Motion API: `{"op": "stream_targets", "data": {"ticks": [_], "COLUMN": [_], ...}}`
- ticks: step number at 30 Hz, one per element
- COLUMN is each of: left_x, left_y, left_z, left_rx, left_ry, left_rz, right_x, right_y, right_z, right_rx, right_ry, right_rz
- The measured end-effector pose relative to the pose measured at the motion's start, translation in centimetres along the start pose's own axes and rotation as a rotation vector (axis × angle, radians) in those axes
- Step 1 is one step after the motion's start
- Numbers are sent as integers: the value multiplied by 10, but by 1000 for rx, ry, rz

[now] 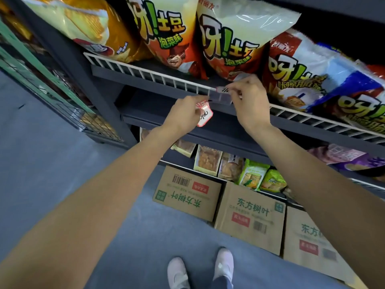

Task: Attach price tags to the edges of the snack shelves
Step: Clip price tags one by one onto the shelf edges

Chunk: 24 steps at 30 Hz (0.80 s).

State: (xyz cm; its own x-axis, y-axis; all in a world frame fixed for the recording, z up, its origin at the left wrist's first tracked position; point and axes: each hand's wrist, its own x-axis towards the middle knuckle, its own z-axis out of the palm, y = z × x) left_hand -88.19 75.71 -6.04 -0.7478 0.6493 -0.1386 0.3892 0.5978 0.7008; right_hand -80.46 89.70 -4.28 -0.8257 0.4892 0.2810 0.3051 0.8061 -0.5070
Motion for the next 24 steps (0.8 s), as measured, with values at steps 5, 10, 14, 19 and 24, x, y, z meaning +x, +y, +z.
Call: {"op": "stream_targets", "data": {"ticks": [5, 10, 14, 19, 24], "left_x": [3, 6, 6, 6, 6], "left_y": [-4, -7, -9, -8, -6], "left_z": [-1, -1, -1, -2, -2], "left_rx": [50, 76, 85, 84, 83], "left_ry": [-28, -19, -28, -35, -24], "left_rz": [16, 27, 32, 32, 30], "right_x": [0, 1, 5, 6, 1], "right_y": [-3, -6, -3, 2, 5], "right_z": [3, 2, 6, 11, 17], "right_rx": [-182, -258, -302, -186, -262], "right_ry": [26, 106, 15, -4, -15], "right_rz": [-21, -147, -189, -130, -195]}}
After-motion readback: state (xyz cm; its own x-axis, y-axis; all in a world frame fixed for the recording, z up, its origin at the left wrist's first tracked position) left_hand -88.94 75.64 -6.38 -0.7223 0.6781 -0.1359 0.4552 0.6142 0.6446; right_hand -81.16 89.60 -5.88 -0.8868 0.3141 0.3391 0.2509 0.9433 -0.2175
